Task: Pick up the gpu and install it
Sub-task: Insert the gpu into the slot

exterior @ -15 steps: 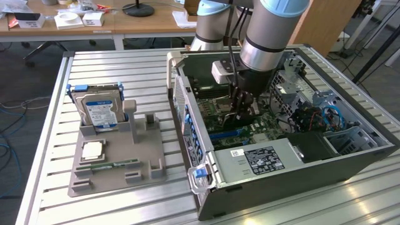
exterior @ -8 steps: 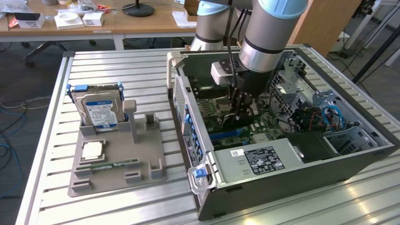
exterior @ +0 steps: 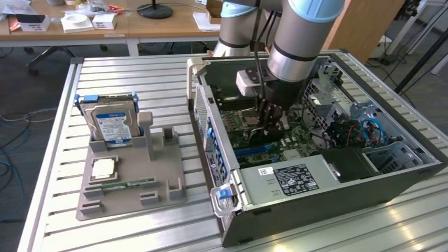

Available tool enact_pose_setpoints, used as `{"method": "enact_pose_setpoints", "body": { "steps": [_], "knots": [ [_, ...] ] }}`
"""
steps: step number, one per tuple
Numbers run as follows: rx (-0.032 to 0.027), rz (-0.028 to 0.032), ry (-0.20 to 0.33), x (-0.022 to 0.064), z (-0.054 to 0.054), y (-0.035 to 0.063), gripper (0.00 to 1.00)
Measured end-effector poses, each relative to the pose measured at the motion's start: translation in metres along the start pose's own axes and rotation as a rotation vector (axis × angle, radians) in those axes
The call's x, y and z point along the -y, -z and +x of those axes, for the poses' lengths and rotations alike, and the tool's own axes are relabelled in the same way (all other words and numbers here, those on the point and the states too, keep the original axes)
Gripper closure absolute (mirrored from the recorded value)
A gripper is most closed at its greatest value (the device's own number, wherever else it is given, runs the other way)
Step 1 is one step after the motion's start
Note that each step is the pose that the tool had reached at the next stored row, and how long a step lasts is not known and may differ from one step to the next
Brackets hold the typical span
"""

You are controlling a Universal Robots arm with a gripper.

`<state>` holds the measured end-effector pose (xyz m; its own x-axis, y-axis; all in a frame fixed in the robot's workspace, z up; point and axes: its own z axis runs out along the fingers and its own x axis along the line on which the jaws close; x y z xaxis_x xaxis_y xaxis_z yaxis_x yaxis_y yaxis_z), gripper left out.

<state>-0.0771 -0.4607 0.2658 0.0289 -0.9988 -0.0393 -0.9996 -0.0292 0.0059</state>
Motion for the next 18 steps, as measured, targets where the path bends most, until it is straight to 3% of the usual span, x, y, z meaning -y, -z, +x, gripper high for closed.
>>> {"method": "enact_pose_setpoints", "body": {
  "steps": [18],
  "knots": [
    [-0.0001, -0.0001, 0.003, -0.0027, -0.0003, -0.0025, 0.74]
  ]
}}
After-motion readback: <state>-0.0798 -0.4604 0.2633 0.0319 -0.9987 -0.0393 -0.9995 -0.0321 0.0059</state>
